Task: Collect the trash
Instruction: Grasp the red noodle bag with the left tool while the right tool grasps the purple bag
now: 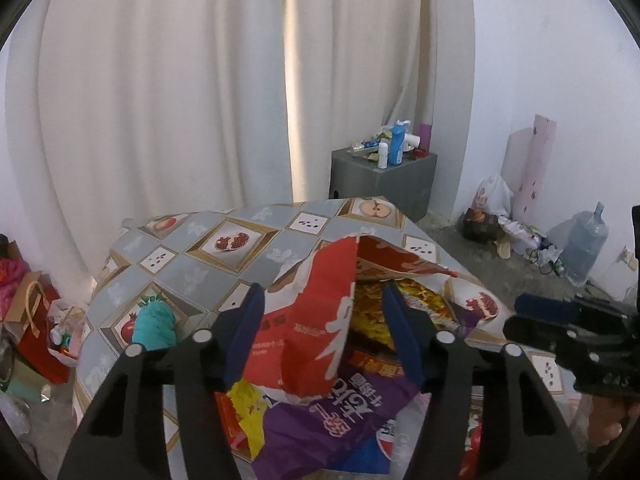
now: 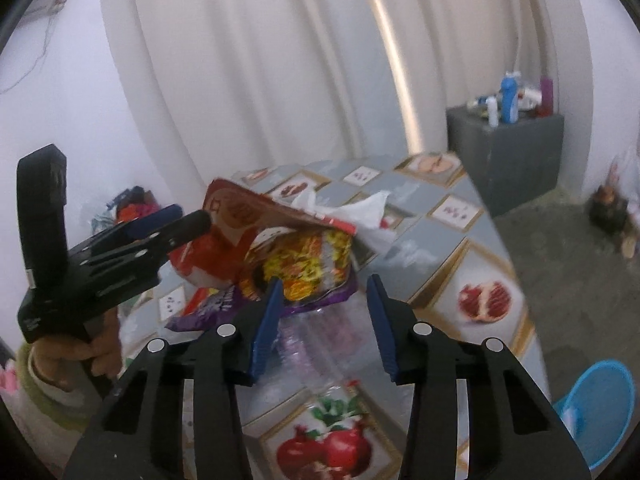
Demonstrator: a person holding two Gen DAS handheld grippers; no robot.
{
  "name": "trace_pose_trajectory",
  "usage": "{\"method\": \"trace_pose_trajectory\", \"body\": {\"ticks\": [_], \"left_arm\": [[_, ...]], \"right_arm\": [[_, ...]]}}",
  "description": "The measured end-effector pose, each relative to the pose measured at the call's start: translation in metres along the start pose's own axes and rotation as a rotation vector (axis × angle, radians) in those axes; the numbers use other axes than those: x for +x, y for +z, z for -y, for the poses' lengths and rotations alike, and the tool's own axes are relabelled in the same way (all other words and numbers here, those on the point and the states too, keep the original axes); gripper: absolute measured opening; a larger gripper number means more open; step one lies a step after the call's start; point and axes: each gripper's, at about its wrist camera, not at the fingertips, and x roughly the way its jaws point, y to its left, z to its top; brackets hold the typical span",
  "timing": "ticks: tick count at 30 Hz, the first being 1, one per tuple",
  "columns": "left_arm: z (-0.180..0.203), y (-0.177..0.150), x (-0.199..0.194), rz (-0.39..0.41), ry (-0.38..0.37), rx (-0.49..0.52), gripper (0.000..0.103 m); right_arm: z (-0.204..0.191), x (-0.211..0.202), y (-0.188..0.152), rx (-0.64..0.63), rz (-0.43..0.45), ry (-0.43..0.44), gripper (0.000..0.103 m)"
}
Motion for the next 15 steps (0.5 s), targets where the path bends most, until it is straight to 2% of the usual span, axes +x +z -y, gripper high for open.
{"method": "trace_pose_trajectory", "body": {"ticks": [3, 5, 15], "left_arm": [[0.000, -0.002, 0.008, -0.037, 0.018, 0.013, 0.038], [-0.003, -0.004, 0.013, -0.073, 0.030, 0.005, 0.032], [-0.005, -0.013, 0.005, -0.067, 0.044, -0.006, 0.031]], "right_arm": [[-0.003, 0.008, -0.005, 0.034, -0.026, 0.030, 0.040], [-0.005, 0.013, -0.009, 0.050, -0.041, 0.046, 0.039], [-0.012, 0.042, -0.015, 0.141, -0.114, 0.130, 0.035]]}}
